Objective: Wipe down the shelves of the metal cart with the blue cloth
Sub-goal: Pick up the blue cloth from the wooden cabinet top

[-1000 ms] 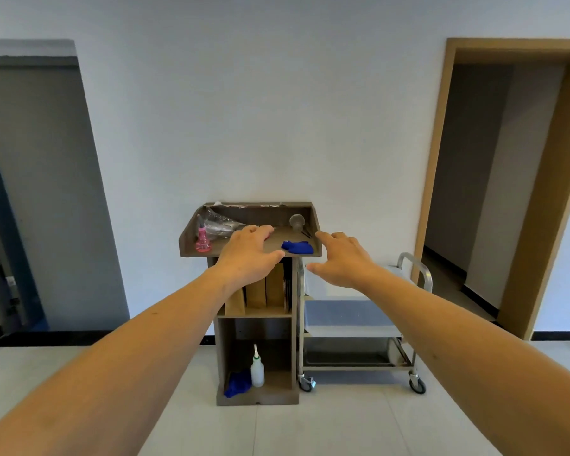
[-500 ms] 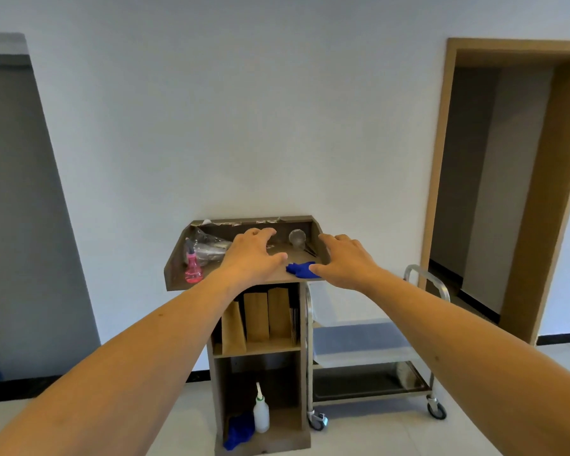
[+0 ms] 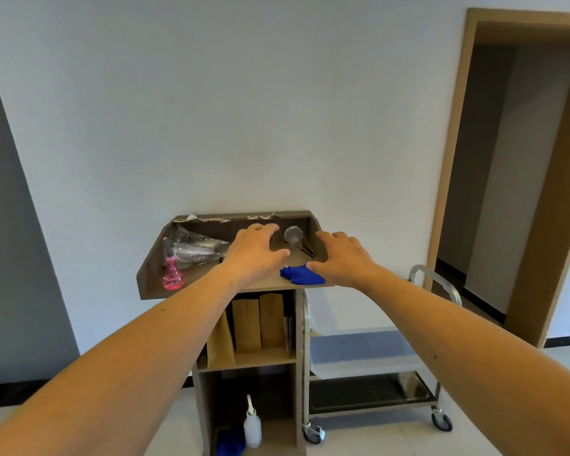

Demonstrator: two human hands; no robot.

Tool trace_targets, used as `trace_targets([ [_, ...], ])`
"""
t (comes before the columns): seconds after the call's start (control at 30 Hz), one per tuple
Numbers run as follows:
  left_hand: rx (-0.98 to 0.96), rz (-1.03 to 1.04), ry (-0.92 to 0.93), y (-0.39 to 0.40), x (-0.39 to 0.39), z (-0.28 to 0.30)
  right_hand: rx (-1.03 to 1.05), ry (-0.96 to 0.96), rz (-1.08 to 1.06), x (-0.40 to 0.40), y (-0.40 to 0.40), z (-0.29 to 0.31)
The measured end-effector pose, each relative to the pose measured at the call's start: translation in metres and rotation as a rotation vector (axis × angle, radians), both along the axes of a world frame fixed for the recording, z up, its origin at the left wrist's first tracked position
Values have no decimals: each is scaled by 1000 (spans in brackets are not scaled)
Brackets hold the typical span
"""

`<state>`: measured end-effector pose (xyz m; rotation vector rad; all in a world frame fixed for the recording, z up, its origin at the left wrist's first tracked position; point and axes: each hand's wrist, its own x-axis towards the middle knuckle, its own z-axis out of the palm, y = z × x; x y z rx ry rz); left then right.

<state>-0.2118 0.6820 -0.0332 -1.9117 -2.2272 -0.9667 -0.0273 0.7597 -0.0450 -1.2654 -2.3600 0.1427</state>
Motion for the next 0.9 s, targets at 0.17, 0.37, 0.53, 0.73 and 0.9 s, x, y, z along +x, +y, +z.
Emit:
trace_targets([
  [0.17, 35, 34, 29, 67, 17, 2, 3, 15, 23, 16, 72, 1],
  [0.37, 14, 69, 58, 140, 33, 1, -24, 19, 72, 31, 154, 7],
  [0.53, -27, 125, 76, 188, 28, -6, -44, 30, 102, 25, 207, -2],
  [0.73, -43, 149, 90, 241, 9, -18, -62, 43, 132, -2, 262, -18],
  [0.9, -50, 137, 94, 285, -23, -24, -62, 28, 122, -34, 305, -27],
])
